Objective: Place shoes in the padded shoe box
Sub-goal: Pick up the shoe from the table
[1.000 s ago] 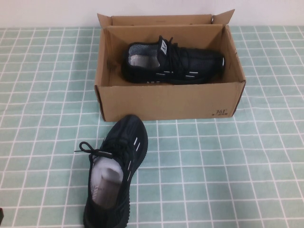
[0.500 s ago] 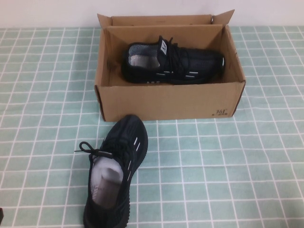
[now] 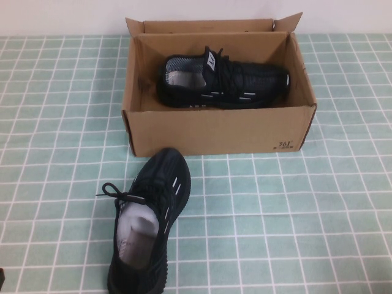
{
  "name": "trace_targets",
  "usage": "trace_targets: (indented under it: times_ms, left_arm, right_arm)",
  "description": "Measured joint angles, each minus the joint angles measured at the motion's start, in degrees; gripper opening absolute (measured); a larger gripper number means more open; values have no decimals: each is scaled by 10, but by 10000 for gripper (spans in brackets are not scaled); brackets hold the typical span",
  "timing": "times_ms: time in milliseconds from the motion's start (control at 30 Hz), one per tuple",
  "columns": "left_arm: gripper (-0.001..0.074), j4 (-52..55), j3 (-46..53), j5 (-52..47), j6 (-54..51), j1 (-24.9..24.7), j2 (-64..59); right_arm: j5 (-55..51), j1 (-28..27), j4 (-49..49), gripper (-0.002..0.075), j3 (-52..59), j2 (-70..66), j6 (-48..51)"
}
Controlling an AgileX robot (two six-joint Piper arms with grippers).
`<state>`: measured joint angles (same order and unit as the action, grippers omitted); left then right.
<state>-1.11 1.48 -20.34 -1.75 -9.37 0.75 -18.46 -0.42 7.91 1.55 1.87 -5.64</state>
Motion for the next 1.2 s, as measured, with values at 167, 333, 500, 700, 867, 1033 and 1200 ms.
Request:
trace_targets:
  times_ms: [167, 333, 500, 700, 867, 1033, 1200]
  left_arm:
    - [-6, 1, 0, 0, 0, 0, 0]
    - [-6, 1, 0, 0, 0, 0, 0]
    - [-6, 1, 0, 0, 0, 0, 0]
    - [-6, 17, 0, 1, -2, 0, 0]
    - [-6, 23, 2, 86, -2, 0, 0]
    - [-6, 23, 2, 263, 7, 0, 0]
    - [-6, 18, 2, 493, 23, 0, 0]
  right_arm:
    - [0, 0, 0, -8, 0, 0, 2]
    - [0, 0, 0, -8, 0, 0, 2]
    - [0, 0, 0, -8, 0, 0, 2]
    - [0, 0, 0, -8, 0, 0, 2]
    - [0, 0, 0, -8, 0, 0, 2]
    - [0, 0, 0, -8, 0, 0, 2]
    - [0, 0, 0, -8, 0, 0, 2]
